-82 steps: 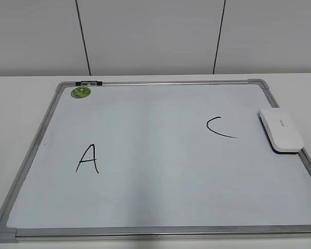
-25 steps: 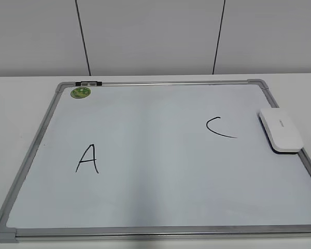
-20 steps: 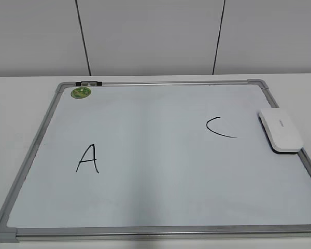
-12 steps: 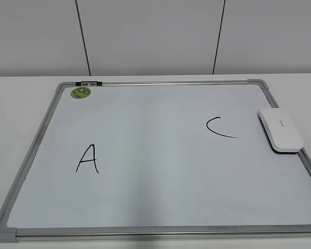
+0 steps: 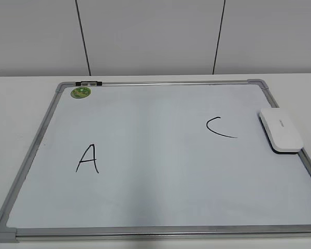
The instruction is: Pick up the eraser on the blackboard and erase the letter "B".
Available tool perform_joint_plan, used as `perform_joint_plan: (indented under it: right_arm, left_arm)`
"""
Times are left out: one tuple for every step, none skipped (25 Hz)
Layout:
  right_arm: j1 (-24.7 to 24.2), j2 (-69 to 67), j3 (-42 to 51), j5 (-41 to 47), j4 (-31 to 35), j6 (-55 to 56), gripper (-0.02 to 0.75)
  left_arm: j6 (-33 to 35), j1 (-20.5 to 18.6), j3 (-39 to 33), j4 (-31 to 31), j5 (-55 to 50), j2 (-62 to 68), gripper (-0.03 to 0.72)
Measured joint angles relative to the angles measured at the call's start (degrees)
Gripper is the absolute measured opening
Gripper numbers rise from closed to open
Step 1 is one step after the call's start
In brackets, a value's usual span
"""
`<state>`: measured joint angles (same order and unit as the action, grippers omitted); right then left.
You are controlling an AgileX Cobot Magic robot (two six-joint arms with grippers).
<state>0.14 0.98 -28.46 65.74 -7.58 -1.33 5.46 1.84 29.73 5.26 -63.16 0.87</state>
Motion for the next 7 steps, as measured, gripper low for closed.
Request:
perform_joint_plan:
  right_arm:
    - [0.0,0.0,0.0,0.0,0.0,0.0,0.573]
    - [0.0,0.0,0.0,0.0,0.0,0.0,0.573]
    - [0.0,0.0,0.0,0.0,0.0,0.0,0.574]
    - [0.0,0.0,0.0,0.0,0.0,0.0,0.574]
    - [0.0,0.0,0.0,0.0,0.0,0.0,0.574]
    - [0.0,0.0,0.0,0.0,0.0,0.0,0.574]
    - [0.0,0.0,0.0,0.0,0.0,0.0,0.574]
  left_arm:
    - [0.0,0.0,0.0,0.0,0.0,0.0,0.263]
    - [0.0,0.0,0.0,0.0,0.0,0.0,0.26]
    - [0.0,0.0,0.0,0.0,0.0,0.0,0.258]
    - [-0.09,0.0,0.0,0.0,0.0,0.0,0.254]
    - [-0.09,0.0,0.0,0.0,0.0,0.0,0.251]
    - [-0.09,0.0,0.0,0.0,0.0,0.0,0.247]
    - [-0.09,0.0,0.0,0.0,0.0,0.0,0.246]
